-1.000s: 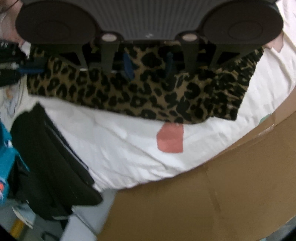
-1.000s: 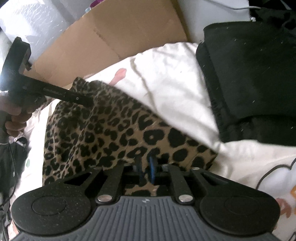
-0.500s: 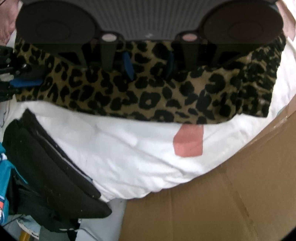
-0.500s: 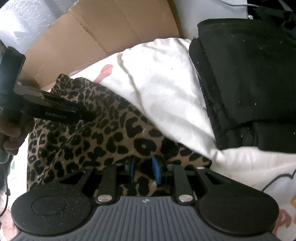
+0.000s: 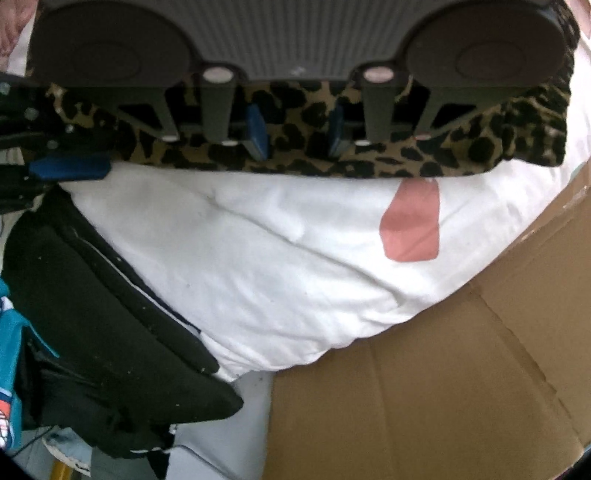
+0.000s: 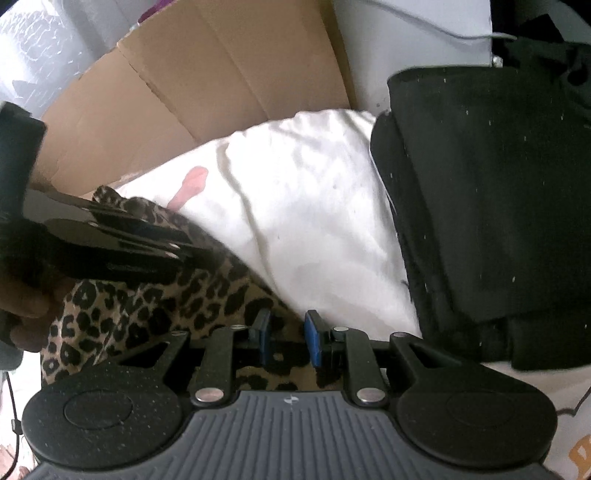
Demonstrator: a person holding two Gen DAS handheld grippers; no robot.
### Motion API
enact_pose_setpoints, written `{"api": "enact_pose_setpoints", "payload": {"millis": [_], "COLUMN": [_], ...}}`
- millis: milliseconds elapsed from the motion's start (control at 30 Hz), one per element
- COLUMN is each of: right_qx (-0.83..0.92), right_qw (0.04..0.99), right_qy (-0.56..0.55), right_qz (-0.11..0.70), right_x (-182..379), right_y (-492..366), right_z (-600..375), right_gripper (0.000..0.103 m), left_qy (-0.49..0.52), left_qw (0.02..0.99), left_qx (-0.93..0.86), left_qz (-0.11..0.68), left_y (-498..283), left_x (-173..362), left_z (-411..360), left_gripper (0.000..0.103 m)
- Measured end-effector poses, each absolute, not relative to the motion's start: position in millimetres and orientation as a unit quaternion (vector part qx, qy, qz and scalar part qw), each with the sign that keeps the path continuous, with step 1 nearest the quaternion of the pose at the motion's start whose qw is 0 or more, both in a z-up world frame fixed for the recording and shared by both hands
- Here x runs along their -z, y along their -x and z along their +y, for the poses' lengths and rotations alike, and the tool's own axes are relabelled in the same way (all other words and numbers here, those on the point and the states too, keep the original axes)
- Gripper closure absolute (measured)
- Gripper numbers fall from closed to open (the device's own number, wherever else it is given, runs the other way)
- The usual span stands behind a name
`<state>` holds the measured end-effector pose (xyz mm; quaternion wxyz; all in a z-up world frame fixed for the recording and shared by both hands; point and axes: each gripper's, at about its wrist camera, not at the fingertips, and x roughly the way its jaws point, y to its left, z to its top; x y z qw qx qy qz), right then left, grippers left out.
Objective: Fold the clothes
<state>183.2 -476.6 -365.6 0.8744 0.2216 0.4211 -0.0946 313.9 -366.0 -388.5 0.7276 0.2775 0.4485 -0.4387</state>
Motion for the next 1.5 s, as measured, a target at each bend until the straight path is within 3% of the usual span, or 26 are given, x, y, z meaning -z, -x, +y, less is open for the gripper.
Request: {"api": "enact_pose_setpoints", "payload": {"millis": [467,700,833,1233,1400,1500], "right_qx": [0.028,0.046,0.049,0.031,0.033,0.033], "right_qw": [0.884,0.889,0.892,0.893,0.895,0.896], "right_qy": [-0.205,-0.167,-0.148,-0.162,-0.161,-0.158], "right_qz": [0.419,0.425,0.424,0.418,0.415,0.415], "right_x": [375,379,381,385,386,386], "right_y": [-199,-210,-213,-212,-211,-211], "right_z": [-445,-443,-442,-449,-448,-447], "right_gripper": [0.077,0.083,0.083,0.084,0.084,0.084], "left_qy": [-0.262,-0.263,-0.267,-0.269,-0.268,-0.265], "left_qw": [0.742,0.745,0.738,0.782,0.779,0.777], "left_qx": [0.414,0.411,0.421,0.364,0.353,0.351], "left_qz": [0.458,0.454,0.454,0.428,0.444,0.451], "left_y": [-315,-315,-320,-379,-395,-398], "left_x": [390,388,377,312,319,335], "left_z": [-372,-376,-368,-288,-268,-266], "left_gripper": [0.065,0.065,0.072,0.074,0.079,0.087]}}
